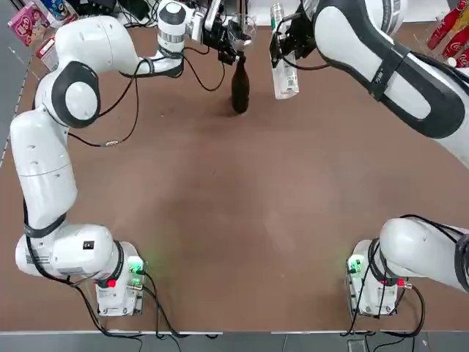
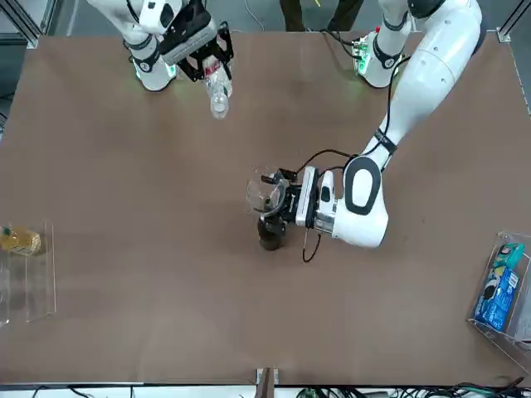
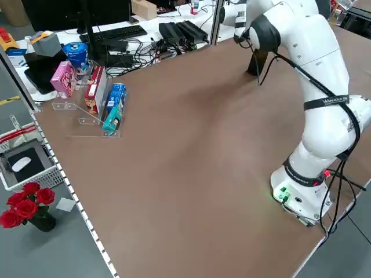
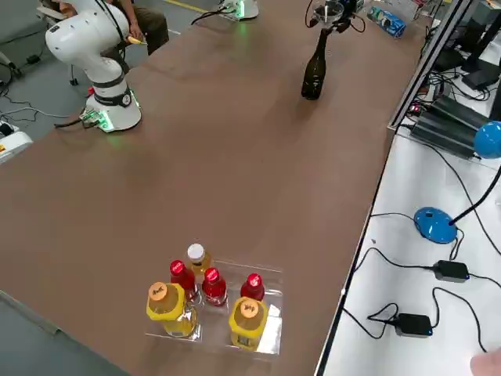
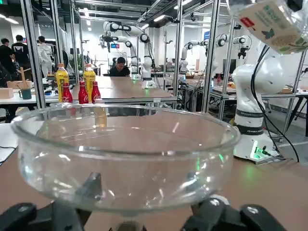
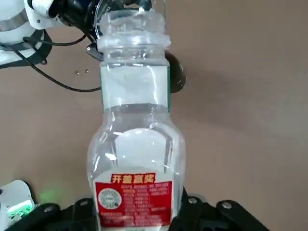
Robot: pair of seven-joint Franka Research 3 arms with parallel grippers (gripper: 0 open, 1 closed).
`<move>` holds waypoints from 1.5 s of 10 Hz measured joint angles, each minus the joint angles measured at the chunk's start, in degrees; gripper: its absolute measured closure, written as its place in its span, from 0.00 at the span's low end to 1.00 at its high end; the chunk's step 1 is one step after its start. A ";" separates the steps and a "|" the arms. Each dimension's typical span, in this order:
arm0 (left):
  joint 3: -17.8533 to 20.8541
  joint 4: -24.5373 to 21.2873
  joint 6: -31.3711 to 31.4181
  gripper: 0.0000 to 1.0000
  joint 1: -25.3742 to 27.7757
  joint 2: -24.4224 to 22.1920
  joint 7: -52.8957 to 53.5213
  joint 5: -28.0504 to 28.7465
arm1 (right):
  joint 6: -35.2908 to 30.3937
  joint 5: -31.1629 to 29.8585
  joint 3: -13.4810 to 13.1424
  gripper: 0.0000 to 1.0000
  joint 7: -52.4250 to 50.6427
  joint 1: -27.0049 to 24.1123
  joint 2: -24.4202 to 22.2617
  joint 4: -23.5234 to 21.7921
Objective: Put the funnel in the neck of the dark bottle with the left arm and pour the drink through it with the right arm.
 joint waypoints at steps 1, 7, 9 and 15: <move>0.00 0.00 0.00 0.20 0.08 0.00 0.00 0.00 | 0.50 -0.53 0.71 0.47 0.66 -0.01 0.77 0.16; 0.00 -0.02 -0.14 0.57 0.88 0.44 0.01 -0.06 | 1.04 -16.10 8.06 0.47 16.74 0.00 13.83 9.07; -0.03 -0.02 -0.15 0.68 0.97 0.44 0.01 -0.07 | 1.06 -21.13 9.98 0.47 20.88 0.32 19.78 11.28; -0.22 0.01 -0.15 0.90 1.44 0.44 0.01 -0.77 | 1.10 -27.97 10.84 0.47 26.80 4.08 31.63 16.99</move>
